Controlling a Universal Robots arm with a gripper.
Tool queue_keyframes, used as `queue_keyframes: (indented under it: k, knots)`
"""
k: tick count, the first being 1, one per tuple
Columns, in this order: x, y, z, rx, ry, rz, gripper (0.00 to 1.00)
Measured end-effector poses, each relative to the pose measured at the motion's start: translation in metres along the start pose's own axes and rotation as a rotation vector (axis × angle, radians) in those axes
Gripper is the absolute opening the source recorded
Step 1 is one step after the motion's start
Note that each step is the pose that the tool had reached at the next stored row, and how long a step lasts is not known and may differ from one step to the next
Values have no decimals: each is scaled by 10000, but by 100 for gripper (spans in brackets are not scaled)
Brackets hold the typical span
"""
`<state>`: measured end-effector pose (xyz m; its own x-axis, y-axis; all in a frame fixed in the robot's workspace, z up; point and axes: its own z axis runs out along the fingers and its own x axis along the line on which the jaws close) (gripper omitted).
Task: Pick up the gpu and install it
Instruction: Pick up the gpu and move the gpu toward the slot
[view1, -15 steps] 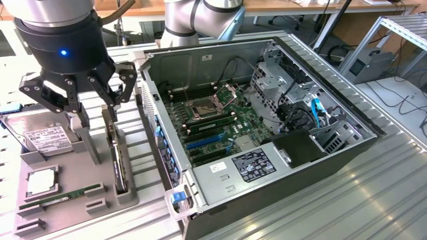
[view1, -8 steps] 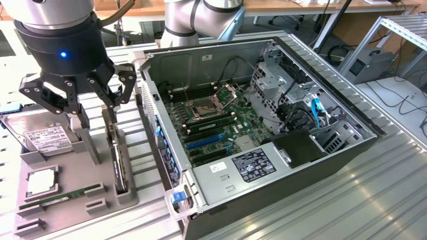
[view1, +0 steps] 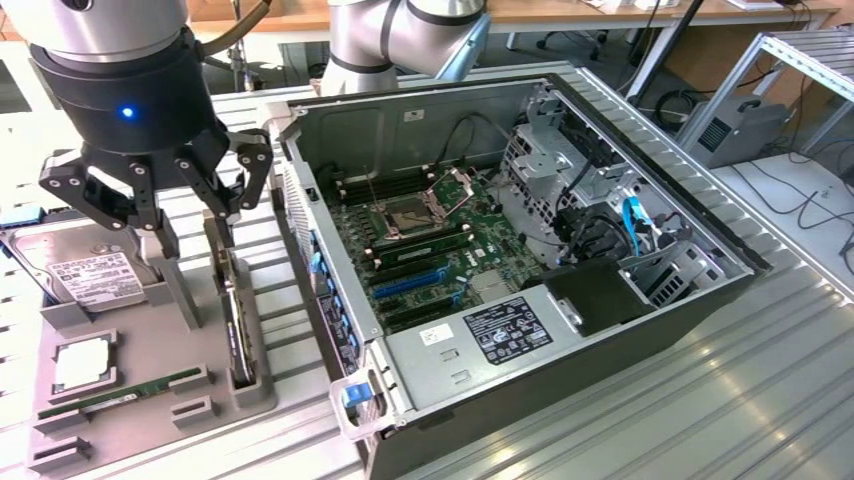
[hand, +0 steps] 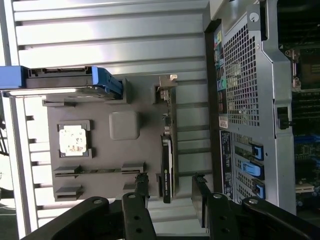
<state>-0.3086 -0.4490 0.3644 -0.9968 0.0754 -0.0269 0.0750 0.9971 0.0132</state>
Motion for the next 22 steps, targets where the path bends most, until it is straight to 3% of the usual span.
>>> queue_keyframes:
  k: [22]
  knots:
    - [6, -1, 58, 1, 0, 0, 48]
